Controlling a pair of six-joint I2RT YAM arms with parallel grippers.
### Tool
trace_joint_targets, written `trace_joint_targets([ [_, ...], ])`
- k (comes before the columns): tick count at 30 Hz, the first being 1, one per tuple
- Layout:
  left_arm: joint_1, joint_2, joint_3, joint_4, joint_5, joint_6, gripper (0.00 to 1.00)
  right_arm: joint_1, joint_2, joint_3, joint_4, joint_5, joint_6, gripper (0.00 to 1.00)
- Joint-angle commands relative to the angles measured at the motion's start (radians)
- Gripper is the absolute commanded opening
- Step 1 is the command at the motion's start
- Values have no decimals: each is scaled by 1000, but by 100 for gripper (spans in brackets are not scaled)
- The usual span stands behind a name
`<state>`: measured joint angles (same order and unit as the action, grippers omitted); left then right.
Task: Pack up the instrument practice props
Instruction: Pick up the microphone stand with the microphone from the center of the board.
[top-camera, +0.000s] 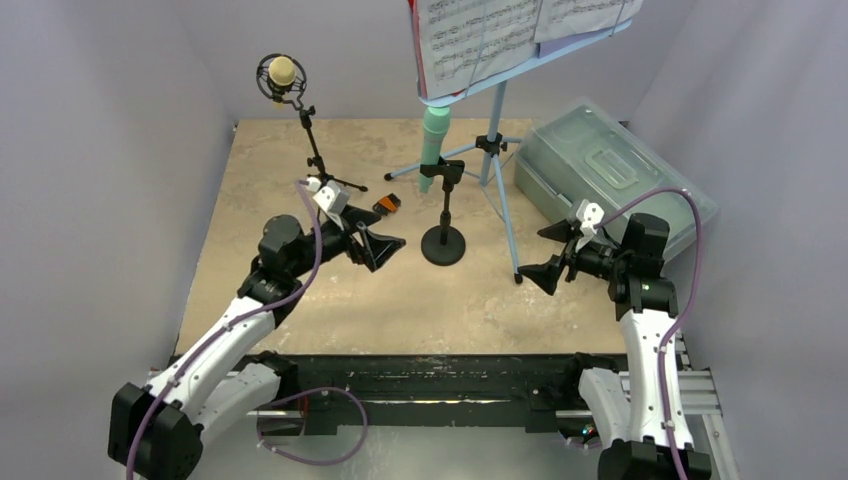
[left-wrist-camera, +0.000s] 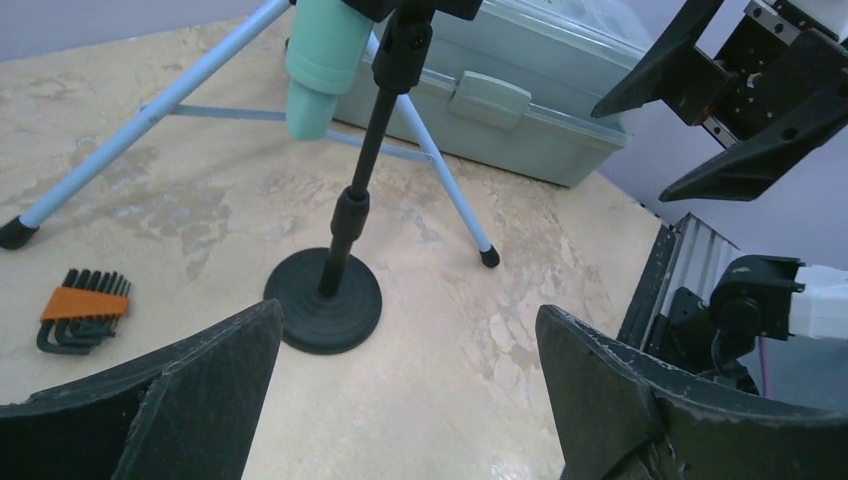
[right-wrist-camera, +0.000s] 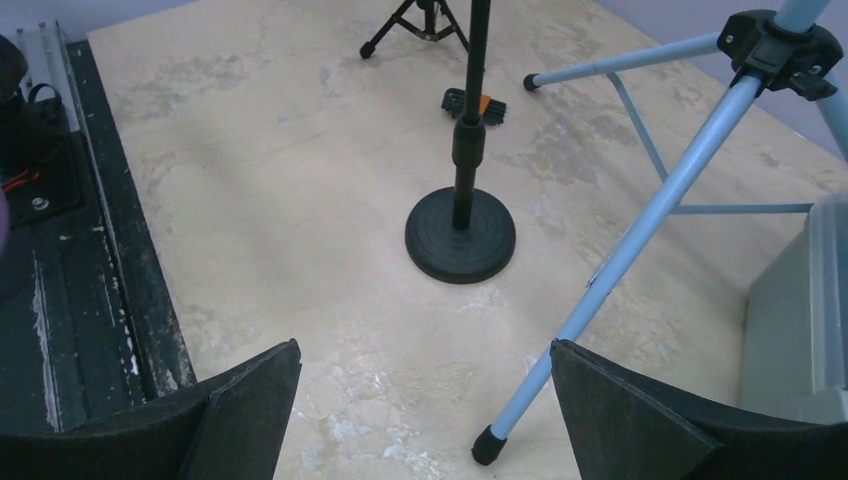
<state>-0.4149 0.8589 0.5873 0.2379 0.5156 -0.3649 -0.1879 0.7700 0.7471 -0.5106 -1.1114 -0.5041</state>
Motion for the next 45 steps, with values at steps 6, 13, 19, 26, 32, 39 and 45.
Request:
trace_joint_targets([
  [6, -2, 240, 39, 740, 79, 19, 95, 22, -18, 8, -63, -48, -103, 99],
  [13, -1, 412, 210, 861, 123, 128, 93, 28, -16, 7, -63, -51, -104, 99],
  [19, -1, 568, 395, 873, 221, 110, 82, 28, -15, 6, -64, -54, -105, 99],
  [26, -1, 685, 477, 960, 274, 32, 74, 28, -14, 6, -64, -54, -106, 99],
  [32, -1, 745, 524, 984, 319, -33, 53, 28, -15, 6, -65, -56, -107, 99],
  [39, -8, 764, 511, 999, 325, -62, 46, 29, -13, 6, -66, -58, -106, 99],
  [45, -15, 745, 483, 991, 320, -62, 13, 28, -11, 6, -68, -57, -107, 99],
])
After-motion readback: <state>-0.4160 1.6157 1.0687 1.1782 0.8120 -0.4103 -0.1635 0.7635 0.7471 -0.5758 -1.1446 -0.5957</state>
